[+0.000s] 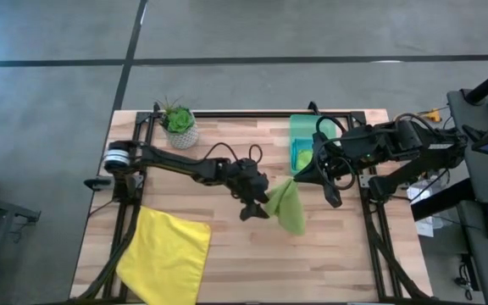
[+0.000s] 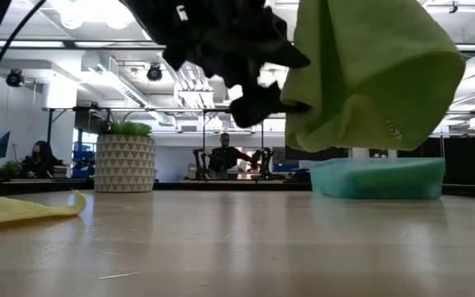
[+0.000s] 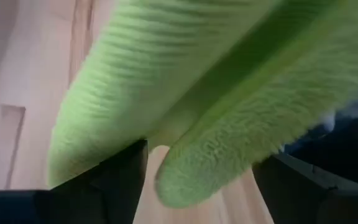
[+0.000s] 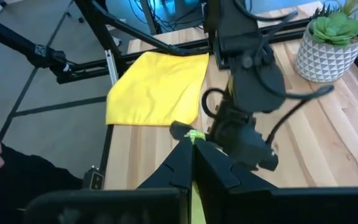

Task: Fold microfiber towels
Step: Fold the light green towel

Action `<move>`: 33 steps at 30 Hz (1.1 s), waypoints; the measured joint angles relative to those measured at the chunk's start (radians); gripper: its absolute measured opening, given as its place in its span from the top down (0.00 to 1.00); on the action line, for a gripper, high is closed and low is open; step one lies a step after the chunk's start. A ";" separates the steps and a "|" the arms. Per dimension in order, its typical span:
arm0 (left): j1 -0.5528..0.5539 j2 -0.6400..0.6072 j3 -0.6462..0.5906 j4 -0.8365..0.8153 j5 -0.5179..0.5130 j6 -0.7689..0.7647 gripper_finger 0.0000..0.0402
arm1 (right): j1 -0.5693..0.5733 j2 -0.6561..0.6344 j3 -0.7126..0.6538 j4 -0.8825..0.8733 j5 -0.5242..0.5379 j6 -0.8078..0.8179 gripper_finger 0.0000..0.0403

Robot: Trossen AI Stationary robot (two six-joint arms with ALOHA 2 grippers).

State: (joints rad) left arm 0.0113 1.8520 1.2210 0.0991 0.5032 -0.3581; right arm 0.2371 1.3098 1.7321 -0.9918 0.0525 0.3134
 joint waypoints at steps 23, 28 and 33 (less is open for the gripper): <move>0.002 -0.192 0.009 -0.370 -0.012 0.101 1.00 | 0.013 -0.032 -0.067 -0.243 0.027 0.034 0.98; -0.021 -0.291 0.009 -0.531 -0.031 0.097 1.00 | 0.054 -0.061 -0.175 -0.196 0.025 0.102 0.98; -0.102 -0.356 0.009 -0.532 0.015 -0.018 1.00 | 0.193 -0.079 -0.282 -0.090 -0.013 0.264 0.98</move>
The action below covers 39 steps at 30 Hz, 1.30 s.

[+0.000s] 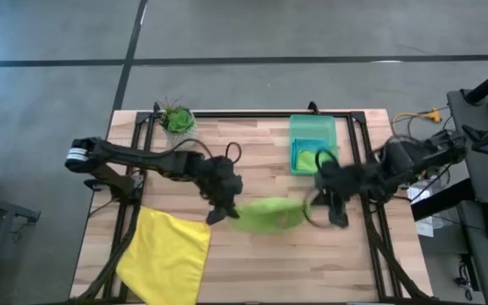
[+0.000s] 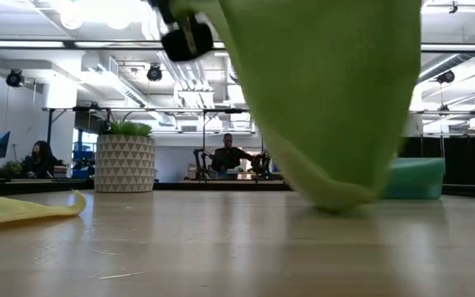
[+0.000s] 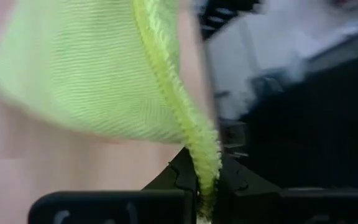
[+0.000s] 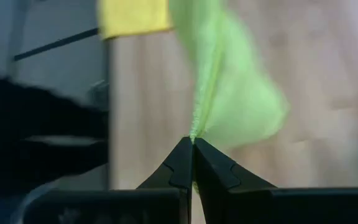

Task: Fold microfiber towels
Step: Fold the light green towel

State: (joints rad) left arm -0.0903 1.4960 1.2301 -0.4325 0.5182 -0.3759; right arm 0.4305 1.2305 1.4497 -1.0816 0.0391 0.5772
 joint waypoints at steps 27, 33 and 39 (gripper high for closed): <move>-0.206 -0.043 -0.070 0.031 0.134 -0.112 1.00 | 0.400 -0.014 -0.181 0.226 0.065 0.377 0.98; -0.104 -0.059 -0.065 0.078 -0.066 0.024 1.00 | 0.323 -0.040 -0.159 0.225 0.150 0.296 0.98; 0.002 -0.036 -0.071 0.169 -0.228 0.101 1.00 | 0.201 -0.049 -0.158 0.227 0.182 0.210 0.98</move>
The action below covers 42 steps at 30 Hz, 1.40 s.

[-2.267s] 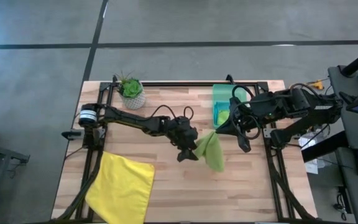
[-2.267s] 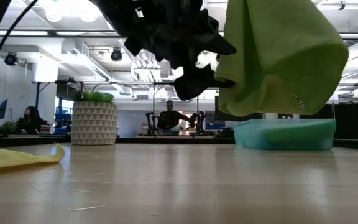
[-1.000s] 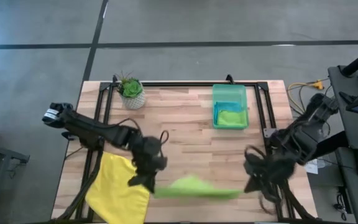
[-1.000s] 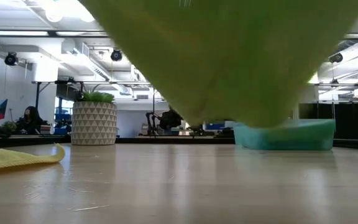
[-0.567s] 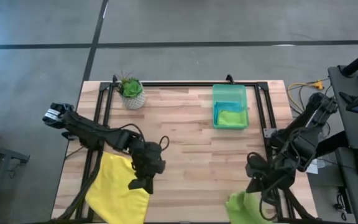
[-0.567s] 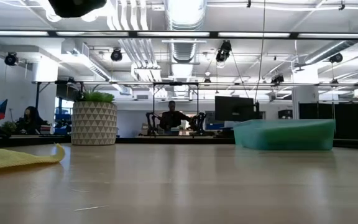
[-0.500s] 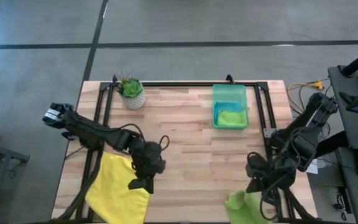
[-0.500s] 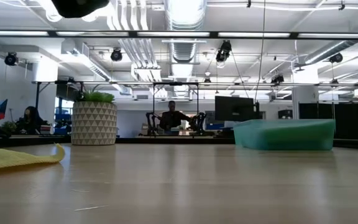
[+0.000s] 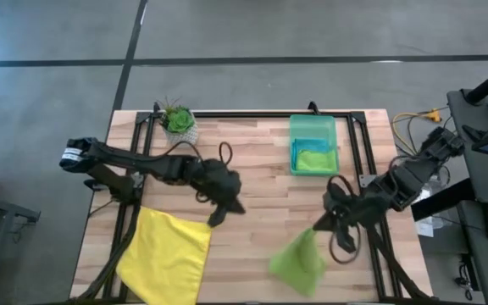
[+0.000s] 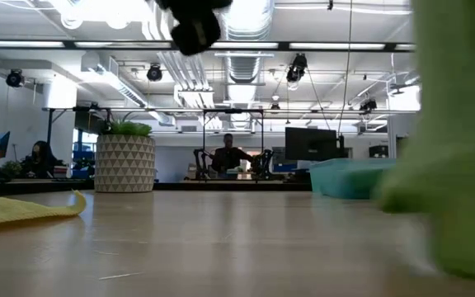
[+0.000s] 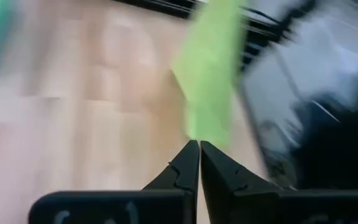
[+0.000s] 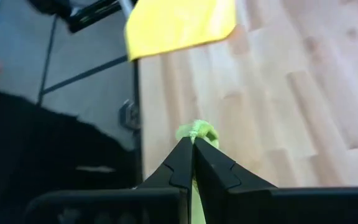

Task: Fold microfiber towels
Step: Fold the light green towel

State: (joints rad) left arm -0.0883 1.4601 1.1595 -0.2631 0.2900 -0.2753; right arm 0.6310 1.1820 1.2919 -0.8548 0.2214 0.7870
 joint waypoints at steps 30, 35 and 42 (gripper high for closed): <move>0.113 0.526 -0.003 0.257 0.260 -0.087 0.43 | -0.310 0.010 0.004 0.049 -0.011 -0.107 0.98; 0.115 0.569 0.001 0.312 0.259 -0.085 0.47 | -0.309 0.010 0.005 0.093 -0.011 -0.093 0.98; 0.120 0.509 -0.008 0.187 0.253 0.101 0.94 | -0.308 0.011 0.005 0.087 -0.011 -0.080 0.98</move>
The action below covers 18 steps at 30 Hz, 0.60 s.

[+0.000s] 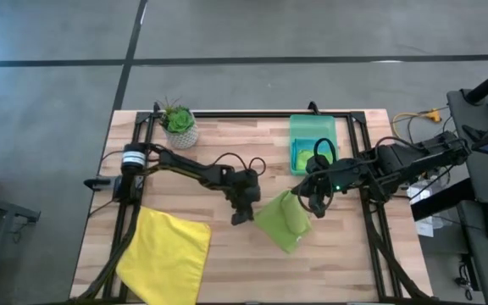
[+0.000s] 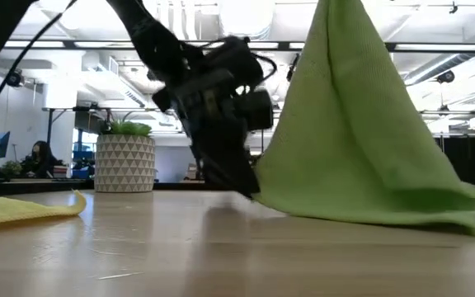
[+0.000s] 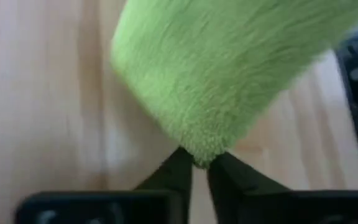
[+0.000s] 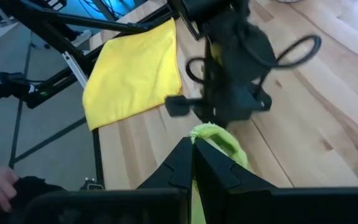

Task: Fold microfiber towels
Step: Fold the light green towel

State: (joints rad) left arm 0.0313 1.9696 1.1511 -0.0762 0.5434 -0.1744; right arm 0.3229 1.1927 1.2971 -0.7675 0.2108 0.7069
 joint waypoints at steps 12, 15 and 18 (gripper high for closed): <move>0.016 -0.425 -0.060 -0.410 0.025 0.182 1.00 | 0.123 0.002 -0.002 -0.001 -0.009 0.163 0.98; 0.009 -0.545 -0.105 -0.472 0.118 0.128 1.00 | 0.203 0.006 -0.003 0.030 -0.012 0.251 0.98; -0.005 -0.660 -0.165 -0.491 0.213 0.029 1.00 | 0.277 0.026 -0.003 0.118 -0.031 0.331 0.98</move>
State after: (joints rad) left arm 0.0265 1.3096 0.9856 -0.5668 0.7562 -0.1457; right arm 0.5996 1.2189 1.2942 -0.6500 0.1801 1.0377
